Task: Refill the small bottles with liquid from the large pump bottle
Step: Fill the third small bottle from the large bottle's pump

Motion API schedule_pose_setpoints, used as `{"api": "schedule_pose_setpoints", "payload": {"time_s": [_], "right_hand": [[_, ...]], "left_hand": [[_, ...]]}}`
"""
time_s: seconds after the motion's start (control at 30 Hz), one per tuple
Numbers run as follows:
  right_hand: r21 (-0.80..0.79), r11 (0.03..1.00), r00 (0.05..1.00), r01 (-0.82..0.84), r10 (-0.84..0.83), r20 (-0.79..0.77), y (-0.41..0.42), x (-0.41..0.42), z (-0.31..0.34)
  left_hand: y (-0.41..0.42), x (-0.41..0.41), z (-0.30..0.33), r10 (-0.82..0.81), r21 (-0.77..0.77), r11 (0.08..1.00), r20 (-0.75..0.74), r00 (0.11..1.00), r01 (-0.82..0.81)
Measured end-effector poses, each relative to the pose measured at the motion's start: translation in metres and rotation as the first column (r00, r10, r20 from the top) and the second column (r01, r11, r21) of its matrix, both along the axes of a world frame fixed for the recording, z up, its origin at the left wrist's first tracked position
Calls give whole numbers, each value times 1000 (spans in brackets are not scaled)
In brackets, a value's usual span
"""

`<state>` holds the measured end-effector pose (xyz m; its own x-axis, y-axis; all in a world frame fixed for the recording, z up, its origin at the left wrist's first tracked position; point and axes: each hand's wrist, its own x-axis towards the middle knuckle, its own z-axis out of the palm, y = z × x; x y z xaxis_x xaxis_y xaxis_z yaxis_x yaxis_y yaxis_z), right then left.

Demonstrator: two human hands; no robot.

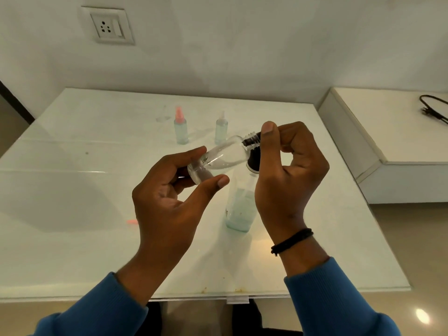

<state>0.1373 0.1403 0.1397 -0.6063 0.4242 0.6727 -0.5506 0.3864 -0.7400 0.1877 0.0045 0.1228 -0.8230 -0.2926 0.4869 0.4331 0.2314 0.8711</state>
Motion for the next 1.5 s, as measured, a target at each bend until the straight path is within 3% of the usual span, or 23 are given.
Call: {"api": "schedule_pose_setpoints", "payload": {"time_s": [1.5], "right_hand": [[9,1000,1000,2,-2,8,0,-1,-1]], "left_hand": [[-2,-3,-3,-25,-57,998,17,1000,26]]}}
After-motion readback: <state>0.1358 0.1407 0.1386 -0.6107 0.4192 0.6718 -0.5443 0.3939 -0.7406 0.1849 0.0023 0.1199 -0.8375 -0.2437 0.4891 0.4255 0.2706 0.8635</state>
